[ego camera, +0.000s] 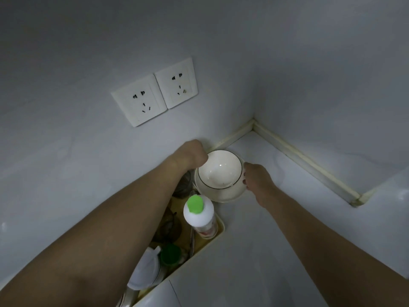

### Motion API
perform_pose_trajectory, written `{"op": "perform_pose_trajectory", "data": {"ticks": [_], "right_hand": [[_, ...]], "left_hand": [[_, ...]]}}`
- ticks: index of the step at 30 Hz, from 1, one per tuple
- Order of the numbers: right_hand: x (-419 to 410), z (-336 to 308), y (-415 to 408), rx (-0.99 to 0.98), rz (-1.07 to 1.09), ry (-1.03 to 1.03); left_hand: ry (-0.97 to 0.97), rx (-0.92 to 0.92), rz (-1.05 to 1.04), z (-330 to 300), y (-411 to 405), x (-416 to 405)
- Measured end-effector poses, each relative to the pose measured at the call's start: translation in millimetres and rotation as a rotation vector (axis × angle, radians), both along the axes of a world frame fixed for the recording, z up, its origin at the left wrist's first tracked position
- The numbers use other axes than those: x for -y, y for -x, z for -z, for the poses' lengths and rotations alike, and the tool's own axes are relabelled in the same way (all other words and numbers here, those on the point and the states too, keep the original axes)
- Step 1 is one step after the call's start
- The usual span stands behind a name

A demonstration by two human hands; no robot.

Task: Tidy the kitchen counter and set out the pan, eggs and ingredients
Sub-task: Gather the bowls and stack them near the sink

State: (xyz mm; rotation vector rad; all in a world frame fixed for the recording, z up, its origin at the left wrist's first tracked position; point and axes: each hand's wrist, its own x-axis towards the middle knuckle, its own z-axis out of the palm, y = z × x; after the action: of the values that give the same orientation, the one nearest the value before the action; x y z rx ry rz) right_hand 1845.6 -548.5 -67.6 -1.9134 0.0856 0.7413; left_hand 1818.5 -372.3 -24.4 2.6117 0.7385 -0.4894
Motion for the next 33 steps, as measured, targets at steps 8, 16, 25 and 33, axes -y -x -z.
{"op": "perform_pose_trajectory", "data": {"ticks": [8, 16, 25, 33], "right_hand": [[25, -61, 36, 0.242, 0.000, -0.035], [36, -106, 88, 0.578, 0.010, -0.095], [24, -147, 189, 1.027, -0.102, -0.161], [-5, -149, 290, 1.112, -0.364, -0.123]], "left_hand": [[-0.091, 0.294, 0.064, -59, 60, 26], [-0.214, 0.617, 0.083, -107, 140, 41], [-0.396, 0.766, 0.032, -133, 266, 40], [-0.441, 0.729, -0.177, -110, 390, 29]]}}
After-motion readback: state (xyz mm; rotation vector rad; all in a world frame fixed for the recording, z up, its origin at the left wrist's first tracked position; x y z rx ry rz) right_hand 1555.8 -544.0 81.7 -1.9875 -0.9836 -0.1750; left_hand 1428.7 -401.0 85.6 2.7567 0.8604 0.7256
